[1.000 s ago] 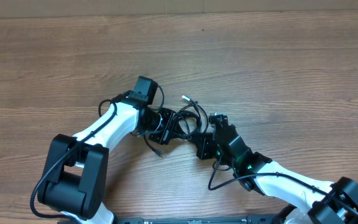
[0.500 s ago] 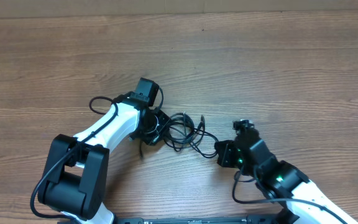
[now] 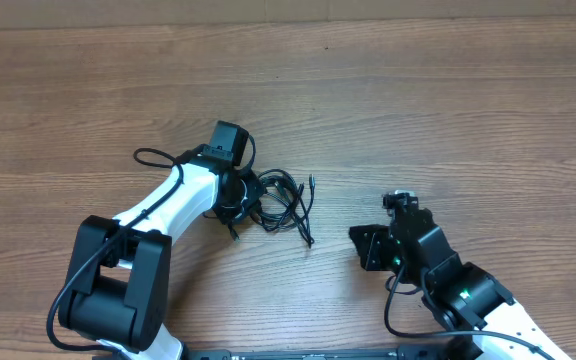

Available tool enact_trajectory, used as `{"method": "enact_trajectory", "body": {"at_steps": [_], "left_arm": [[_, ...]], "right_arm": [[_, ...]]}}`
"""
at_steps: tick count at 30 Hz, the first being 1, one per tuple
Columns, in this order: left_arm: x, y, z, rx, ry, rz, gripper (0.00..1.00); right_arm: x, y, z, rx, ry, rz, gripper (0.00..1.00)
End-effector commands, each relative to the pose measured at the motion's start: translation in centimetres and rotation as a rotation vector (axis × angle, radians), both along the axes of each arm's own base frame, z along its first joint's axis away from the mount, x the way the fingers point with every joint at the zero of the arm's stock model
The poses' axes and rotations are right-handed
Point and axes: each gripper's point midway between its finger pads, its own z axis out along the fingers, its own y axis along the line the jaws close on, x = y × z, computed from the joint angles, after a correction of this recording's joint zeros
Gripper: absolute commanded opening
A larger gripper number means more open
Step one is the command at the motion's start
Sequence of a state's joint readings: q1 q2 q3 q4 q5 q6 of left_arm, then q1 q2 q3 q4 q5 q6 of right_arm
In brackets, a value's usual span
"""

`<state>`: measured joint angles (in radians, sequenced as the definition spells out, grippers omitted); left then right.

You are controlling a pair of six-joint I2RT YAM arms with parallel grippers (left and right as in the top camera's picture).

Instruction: Untangle cables

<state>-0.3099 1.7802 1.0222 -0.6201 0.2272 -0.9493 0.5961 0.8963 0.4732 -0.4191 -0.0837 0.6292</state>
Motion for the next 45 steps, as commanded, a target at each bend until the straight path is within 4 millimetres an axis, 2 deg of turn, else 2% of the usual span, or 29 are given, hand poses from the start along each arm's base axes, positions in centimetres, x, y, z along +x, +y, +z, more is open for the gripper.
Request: {"method": "enact_trajectory", "body": {"at_steps": [1, 5, 8, 12, 16, 19, 22, 29, 31, 35, 38, 42, 45], "left_arm": [[-0.1, -0.2, 0.5, -0.016, -0.006, 0.000, 0.04], [-0.6, -1.2, 0.8, -0.086, 0.047, 0.073, 0.04], [-0.6, -1.2, 0.8, -0.095, 0.076, 0.160, 0.05], [-0.7, -1.2, 0.8, -0.105, 0.116, 0.274, 0.04], [-0.8, -1.4, 0.8, -0.108, 0.128, 0.302, 0.04], [-0.9, -1.4, 0.7, -0.106, 0.130, 0.301, 0.05], [-1.2, -1.4, 0.7, -0.101, 0.140, 0.298, 0.06], [-2.0, -1.2, 0.6, -0.085, 0.171, 0.298, 0.09], [-2.0, -1.2, 0.6, -0.084, 0.168, 0.288, 0.04], [-2.0, -1.1, 0.5, -0.083, 0.170, 0.288, 0.04], [-2.0, -1.1, 0.5, -0.083, 0.171, 0.288, 0.04], [-2.0, -1.2, 0.6, -0.084, 0.171, 0.289, 0.04], [-2.1, -1.3, 0.6, -0.089, 0.174, 0.287, 0.04]], "right_arm": [[-0.6, 2.8, 1.9, 0.119, 0.014, 0.117, 0.28], [-2.8, 6.8, 5.3, 0.373, 0.071, 0.298, 0.28], [-4.4, 8.5, 7.7, 0.506, 0.097, 0.400, 0.30], [-5.1, 9.4, 8.0, 0.533, 0.136, 0.402, 0.37], [-4.7, 10.0, 6.4, 0.471, 0.145, 0.331, 0.41], [-3.6, 10.2, 4.0, 0.393, 0.154, 0.218, 0.48], [-2.2, 10.0, 1.7, 0.299, 0.122, 0.133, 0.49], [1.1, 11.4, -1.5, 0.216, 0.017, 0.119, 0.48], [2.1, 11.7, -2.6, 0.204, 0.002, 0.095, 0.45], [2.9, 12.2, -4.8, 0.189, 0.004, 0.083, 0.44], [3.3, 12.5, -5.4, 0.191, -0.003, 0.079, 0.44], [4.3, 11.7, -5.5, 0.162, -0.037, 0.026, 0.44], [5.0, 11.1, -5.4, 0.142, -0.064, -0.013, 0.40]]}}
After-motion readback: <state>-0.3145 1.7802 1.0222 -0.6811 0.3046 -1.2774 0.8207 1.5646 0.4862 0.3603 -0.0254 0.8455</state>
